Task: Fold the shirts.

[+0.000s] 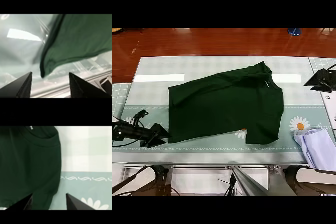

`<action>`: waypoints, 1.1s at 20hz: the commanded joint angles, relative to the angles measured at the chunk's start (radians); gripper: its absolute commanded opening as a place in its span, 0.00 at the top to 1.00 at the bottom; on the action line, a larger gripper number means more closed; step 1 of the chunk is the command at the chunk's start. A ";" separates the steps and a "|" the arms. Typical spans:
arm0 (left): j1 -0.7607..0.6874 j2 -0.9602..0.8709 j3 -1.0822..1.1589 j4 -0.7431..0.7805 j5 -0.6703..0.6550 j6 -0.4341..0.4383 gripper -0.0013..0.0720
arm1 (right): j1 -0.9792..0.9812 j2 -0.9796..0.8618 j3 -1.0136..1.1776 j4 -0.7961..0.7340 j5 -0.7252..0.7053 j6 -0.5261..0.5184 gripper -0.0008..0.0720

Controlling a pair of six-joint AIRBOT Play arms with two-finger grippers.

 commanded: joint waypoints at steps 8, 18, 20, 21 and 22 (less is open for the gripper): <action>-0.194 -0.135 -0.010 -0.156 0.137 0.001 0.91 | -0.002 0.001 -0.003 0.013 0.048 -0.007 0.32; -0.192 -0.122 -0.008 -0.156 0.097 0.052 0.95 | -0.019 0.001 -0.418 0.060 -0.101 -0.058 0.24; -0.192 -0.116 -0.007 -0.156 0.100 0.053 0.95 | -0.006 0.001 -0.463 0.086 -0.177 -0.062 0.24; -0.192 -0.113 -0.005 -0.156 0.100 0.060 0.95 | 0.010 0.001 -0.479 0.089 -0.209 -0.062 0.24; -0.192 -0.109 -0.005 -0.156 0.100 0.061 0.95 | 0.034 0.001 -0.495 0.087 -0.243 -0.061 0.25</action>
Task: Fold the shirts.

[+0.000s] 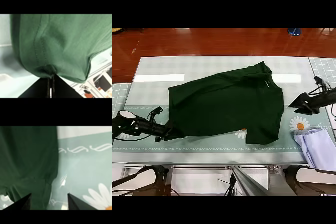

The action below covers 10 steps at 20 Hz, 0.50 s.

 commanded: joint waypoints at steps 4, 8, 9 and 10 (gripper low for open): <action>0.000 0.028 0.002 -0.008 -0.008 0.014 0.95 | 0.166 -0.001 -0.128 0.003 -0.280 0.104 0.25; 0.000 0.047 0.013 -0.008 -0.010 0.014 0.95 | 0.251 -0.001 -0.146 0.001 -0.361 0.161 0.72; 0.000 0.053 0.027 -0.008 -0.013 0.014 0.95 | 0.254 0.000 -0.143 0.004 -0.347 0.161 0.89; 0.000 0.066 0.048 -0.008 -0.016 0.014 0.95 | 0.246 0.000 -0.132 0.005 -0.312 0.161 0.96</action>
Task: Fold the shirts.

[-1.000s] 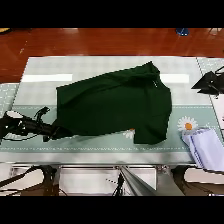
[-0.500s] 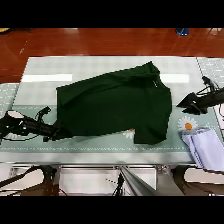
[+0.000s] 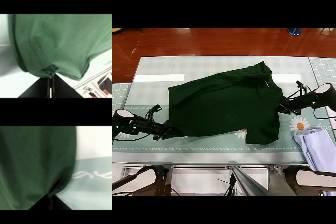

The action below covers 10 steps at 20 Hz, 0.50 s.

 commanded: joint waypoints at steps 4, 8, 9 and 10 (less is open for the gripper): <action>0.000 0.147 0.220 -0.006 -0.042 -0.012 0.95 | -0.021 0.079 0.151 0.057 0.157 -0.081 0.96; 0.000 0.338 0.570 -0.050 -0.053 -0.047 0.95 | -0.030 0.298 0.419 0.210 0.163 -0.177 0.97; 0.000 0.380 0.665 -0.063 -0.045 -0.060 0.95 | -0.030 0.355 0.491 0.240 0.140 -0.180 0.96; 0.000 0.424 0.768 -0.064 -0.030 -0.077 0.95 | -0.030 0.416 0.568 0.252 0.101 -0.177 0.96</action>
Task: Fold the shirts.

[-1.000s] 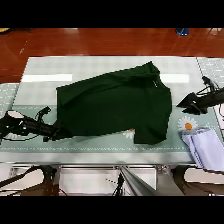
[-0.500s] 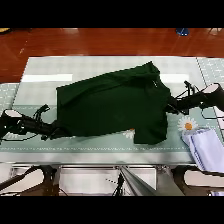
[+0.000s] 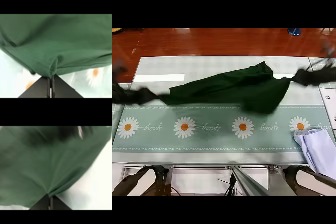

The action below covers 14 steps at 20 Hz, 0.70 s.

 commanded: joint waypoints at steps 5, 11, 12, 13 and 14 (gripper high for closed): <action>0.000 0.281 0.603 -0.008 0.151 -0.110 0.95 | -0.004 0.398 0.441 -0.058 -0.267 0.064 0.97; 0.000 0.426 0.735 0.190 0.106 -0.217 0.95 | -0.004 0.560 0.556 -0.316 -0.163 0.259 0.97; 0.000 0.444 0.735 0.207 0.062 -0.225 0.95 | -0.004 0.578 0.556 -0.337 -0.134 0.273 0.97; 0.000 0.454 0.735 0.222 0.013 -0.225 0.95 | -0.004 0.592 0.556 -0.358 -0.100 0.280 0.97; 0.000 0.457 0.735 0.233 -0.043 -0.225 0.95 | -0.004 0.599 0.556 -0.370 -0.067 0.283 0.97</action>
